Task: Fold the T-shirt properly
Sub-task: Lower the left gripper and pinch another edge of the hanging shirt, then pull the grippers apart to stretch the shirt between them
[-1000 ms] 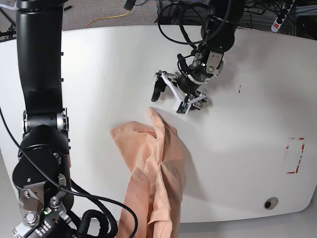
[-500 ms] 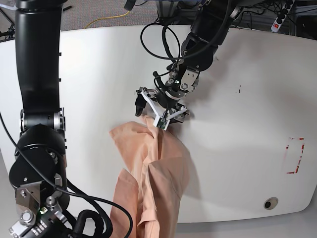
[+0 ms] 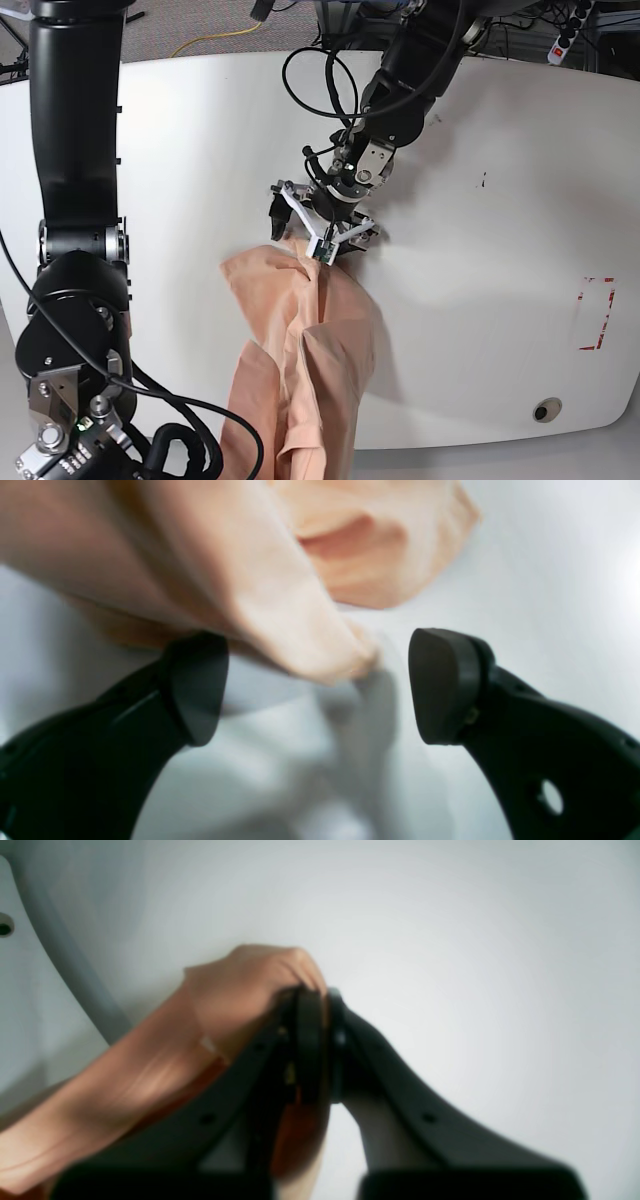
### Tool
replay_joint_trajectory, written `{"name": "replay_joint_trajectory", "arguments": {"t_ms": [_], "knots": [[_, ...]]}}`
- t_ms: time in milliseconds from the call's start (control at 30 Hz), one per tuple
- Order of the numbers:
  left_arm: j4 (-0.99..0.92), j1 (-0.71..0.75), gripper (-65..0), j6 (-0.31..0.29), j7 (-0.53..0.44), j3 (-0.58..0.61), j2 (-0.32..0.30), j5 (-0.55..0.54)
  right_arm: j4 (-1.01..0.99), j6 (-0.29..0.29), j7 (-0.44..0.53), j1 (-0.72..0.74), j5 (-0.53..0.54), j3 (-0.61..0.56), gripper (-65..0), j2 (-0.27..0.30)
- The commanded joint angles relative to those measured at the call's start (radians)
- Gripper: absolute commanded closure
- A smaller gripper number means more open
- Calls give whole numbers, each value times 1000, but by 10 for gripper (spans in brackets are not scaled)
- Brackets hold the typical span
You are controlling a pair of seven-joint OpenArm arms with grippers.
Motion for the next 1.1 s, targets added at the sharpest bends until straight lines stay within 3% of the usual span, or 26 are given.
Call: {"name": "replay_joint_trajectory", "arguments": {"t_ms": [0, 167, 333, 533, 667, 833, 1067], "knots": [[-2, -9, -515, 53, 17, 0, 5, -11, 11, -17, 22, 40, -10, 10, 0, 3], [-4, -12, -358, 69, 0, 1, 5, -11, 11, -17, 22, 35, -10, 10, 0, 3], [-4, -12, -244, 68, 0, 1, 5, -11, 11, -17, 22, 28, -10, 10, 0, 3], [-2, -10, -4, 66, 0, -4, 5, -11, 11, -17, 22, 21, -10, 12, 0, 21], [6, -6, 0, 65, 4, -5, 5, -11, 5, -17, 24, 17, -10, 19, 0, 32], [104, 14, 0, 65, 10, -5, -52, -11, 2, -17, 24, -5, -10, 67, 0, 44], [357, 85, 0, 66, 112, -5, -220, -1, -80, -25, 28, -18, -69, 70, 0, 78]]}}
